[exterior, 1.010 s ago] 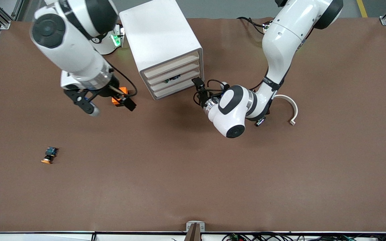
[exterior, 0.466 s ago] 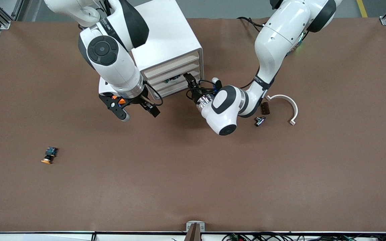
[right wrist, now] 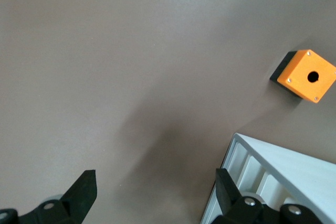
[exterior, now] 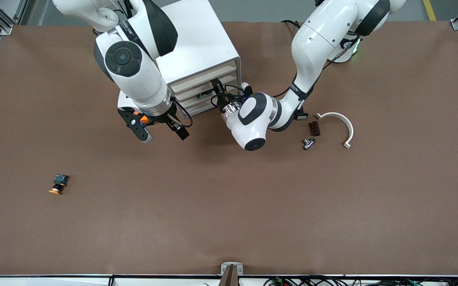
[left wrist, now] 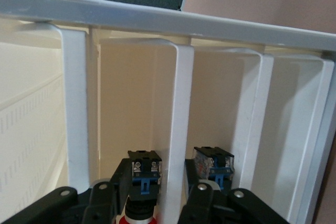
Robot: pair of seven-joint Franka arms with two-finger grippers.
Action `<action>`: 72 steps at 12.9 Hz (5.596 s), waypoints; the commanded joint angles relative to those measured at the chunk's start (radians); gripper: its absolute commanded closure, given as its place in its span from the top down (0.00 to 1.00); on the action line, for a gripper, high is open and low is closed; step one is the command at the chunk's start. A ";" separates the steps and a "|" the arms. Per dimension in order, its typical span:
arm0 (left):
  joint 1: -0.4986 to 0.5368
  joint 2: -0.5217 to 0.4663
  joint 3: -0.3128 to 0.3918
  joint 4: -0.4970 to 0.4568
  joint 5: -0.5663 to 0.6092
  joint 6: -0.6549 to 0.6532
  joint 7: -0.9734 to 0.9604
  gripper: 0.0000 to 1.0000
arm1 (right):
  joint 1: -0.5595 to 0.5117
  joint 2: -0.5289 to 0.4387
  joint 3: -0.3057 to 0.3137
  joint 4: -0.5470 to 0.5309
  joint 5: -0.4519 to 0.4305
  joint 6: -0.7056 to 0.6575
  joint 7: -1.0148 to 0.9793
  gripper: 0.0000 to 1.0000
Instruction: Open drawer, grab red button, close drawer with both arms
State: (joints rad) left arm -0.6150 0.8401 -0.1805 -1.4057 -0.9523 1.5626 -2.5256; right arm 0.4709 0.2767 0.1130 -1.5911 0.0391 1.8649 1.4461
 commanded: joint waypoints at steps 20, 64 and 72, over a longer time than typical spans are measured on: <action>0.202 0.016 0.029 0.054 -0.016 0.103 0.237 0.39 | 0.233 0.091 -0.007 0.011 -0.053 -0.058 0.359 1.00; 0.101 -0.171 -0.126 -0.048 0.787 0.376 1.328 1.00 | -0.381 0.067 -0.012 -0.031 -0.114 -0.045 -0.864 0.00; -0.037 -0.171 -0.145 -0.085 0.758 0.382 1.193 1.00 | -0.646 0.199 -0.015 -0.277 -0.131 0.516 -1.331 0.00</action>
State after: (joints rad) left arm -0.6327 0.6826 -0.3173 -1.4609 -0.1718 1.9292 -1.3061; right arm -0.1290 0.4359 0.0740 -1.8630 -0.0674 2.3224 0.1603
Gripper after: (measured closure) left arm 0.000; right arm 0.577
